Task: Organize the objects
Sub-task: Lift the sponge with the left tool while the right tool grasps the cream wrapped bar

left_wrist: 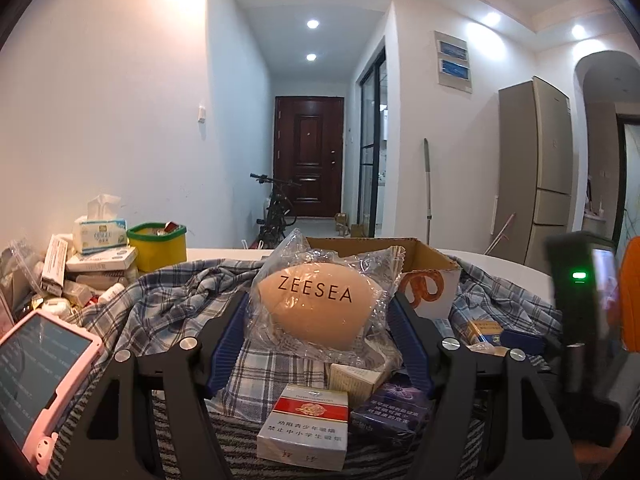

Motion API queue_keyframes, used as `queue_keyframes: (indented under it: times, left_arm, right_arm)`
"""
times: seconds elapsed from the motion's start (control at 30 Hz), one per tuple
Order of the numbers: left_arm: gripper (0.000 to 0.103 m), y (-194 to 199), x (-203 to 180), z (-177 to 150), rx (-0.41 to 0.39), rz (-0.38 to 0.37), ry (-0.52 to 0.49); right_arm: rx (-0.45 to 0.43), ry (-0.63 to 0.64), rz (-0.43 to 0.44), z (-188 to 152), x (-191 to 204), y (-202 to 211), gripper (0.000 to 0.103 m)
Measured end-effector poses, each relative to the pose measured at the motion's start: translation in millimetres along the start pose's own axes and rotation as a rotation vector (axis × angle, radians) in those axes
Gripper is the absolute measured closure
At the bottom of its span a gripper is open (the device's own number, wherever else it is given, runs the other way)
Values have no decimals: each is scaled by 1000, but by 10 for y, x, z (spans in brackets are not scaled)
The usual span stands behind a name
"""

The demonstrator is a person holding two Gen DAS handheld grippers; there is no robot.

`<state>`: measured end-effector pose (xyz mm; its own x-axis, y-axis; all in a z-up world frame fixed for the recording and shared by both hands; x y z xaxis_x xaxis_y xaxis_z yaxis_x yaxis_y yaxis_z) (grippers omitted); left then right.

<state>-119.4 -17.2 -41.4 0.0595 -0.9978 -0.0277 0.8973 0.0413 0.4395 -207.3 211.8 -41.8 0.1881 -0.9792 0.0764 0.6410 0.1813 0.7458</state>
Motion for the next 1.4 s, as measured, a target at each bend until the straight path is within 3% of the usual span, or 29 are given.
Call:
queue_keyframes:
  times: [0.23,0.27,0.3,0.47,0.63,0.87,0.97,1.17,1.4]
  left_arm:
    - [32,22,-8,1,-5,-3,-2]
    - [32,21,-4,-2,-2,-5,2]
    - [32,20,1,-4,0,-7,7]
    - [32,16,28,-4,7,-12,25]
    - [32,16,39,-4,8,-15,26]
    - [32,31,29,-1,-4,-14,30]
    - [32,49,22,-2,-12,-13,31]
    - [32,49,18,4,-12,-11,25]
    - [32,26,15,5,-3,-9,18]
  right_arm:
    - [71,8,-43,6,-19,-206,18]
    - [91,0,-37,-7,-36,-250,20]
    - [106,-6,-31,-19,-45,-290,29]
    - [102,-20,17,-34,-58,-278,33]
    - [-52,-27,53,78,-76,59,33]
    - [-443,21,-81,274,-373,950,33]
    - [-554,18,-125,224,-490,1097,33]
    - [-565,-19,-38,203,-558,1088,33]
    - [-604,22,-65,182,-428,1151,33]
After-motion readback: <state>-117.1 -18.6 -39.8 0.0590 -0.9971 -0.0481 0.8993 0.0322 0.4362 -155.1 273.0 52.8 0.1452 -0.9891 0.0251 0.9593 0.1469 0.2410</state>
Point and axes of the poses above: each gripper's, at about its wrist camera, not at the fingertips, and y roughly against the way its jaws point, x to its left, z to its top, the point moved 8 cm from there along -y, roughly the way its jaws point, and after that the axes turned 11 degrees about x, right-handed, at the moved point
